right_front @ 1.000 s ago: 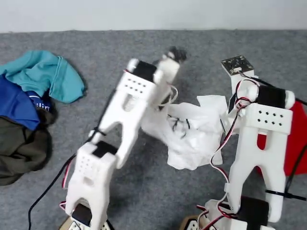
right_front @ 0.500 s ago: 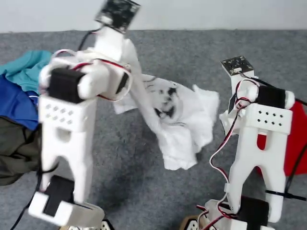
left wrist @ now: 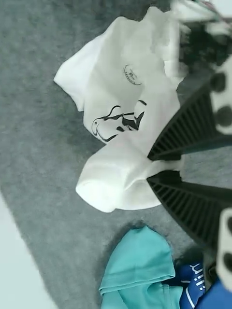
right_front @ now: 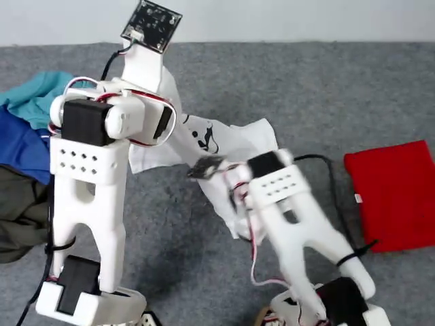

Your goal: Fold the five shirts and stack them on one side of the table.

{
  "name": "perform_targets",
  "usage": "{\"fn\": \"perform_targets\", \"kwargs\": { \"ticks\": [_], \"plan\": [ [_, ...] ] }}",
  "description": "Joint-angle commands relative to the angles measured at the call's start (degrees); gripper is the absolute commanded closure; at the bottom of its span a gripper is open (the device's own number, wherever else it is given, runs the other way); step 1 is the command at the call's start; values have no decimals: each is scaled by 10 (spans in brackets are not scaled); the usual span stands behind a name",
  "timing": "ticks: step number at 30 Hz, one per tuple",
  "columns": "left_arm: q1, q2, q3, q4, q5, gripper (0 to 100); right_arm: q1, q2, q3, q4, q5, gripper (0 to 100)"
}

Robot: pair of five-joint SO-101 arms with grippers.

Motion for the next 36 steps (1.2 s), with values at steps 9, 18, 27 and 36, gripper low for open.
{"fn": "perform_targets", "kwargs": {
  "ticks": [9,18,27,36],
  "plan": [
    [1,-28,4,-7,-4,987,38,0,25,-147,2,526],
    [1,-29,4,-6,-3,987,61,1,117,-302,-42,527],
    [1,-29,4,-5,-2,987,65,1,149,-352,-47,815],
    [1,-26,5,-4,-1,987,113,-7,100,-360,-49,979]
  ]
}}
